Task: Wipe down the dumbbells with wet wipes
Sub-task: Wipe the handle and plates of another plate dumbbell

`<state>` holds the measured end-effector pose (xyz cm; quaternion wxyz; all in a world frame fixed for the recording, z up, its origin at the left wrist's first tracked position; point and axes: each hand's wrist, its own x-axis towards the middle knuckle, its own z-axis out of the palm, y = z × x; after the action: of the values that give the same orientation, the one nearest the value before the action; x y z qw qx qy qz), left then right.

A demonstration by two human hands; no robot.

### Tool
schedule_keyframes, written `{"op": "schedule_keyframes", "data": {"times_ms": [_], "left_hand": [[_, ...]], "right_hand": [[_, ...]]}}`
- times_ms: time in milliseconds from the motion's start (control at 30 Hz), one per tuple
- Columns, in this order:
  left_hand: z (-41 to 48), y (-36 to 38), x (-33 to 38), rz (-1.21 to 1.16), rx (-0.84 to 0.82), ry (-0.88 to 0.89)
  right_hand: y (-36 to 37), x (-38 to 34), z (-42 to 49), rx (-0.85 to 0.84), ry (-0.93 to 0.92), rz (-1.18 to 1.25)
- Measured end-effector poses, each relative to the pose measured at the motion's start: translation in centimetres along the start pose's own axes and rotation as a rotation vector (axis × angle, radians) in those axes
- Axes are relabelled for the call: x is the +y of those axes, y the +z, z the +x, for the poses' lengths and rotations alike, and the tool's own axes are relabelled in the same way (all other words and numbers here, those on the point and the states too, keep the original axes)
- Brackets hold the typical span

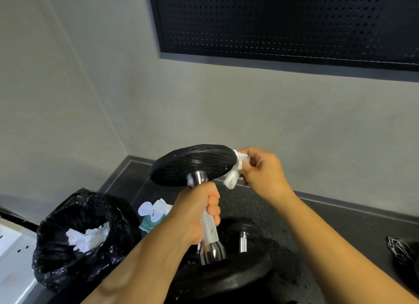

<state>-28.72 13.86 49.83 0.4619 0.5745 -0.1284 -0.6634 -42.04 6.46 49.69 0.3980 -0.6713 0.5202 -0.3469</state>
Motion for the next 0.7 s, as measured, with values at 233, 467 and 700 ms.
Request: {"op": "schedule_keyframes", "data": {"times_ms": [233, 467, 700], "left_hand": [[-0.3, 0.6, 0.9, -0.057, -0.048, -0.026], [-0.1, 0.8, 1.0, -0.119, 0.001, -0.024], [-0.1, 1.1, 0.4, -0.102, 0.007, -0.042]], "right_hand": [[-0.1, 2.5, -0.4, 0.051, 0.225, -0.003], [0.2, -0.2, -2.0, 0.066, 0.247, 0.373], [1.3, -1.2, -2.4, 0.007, 0.232, 0.443]]}}
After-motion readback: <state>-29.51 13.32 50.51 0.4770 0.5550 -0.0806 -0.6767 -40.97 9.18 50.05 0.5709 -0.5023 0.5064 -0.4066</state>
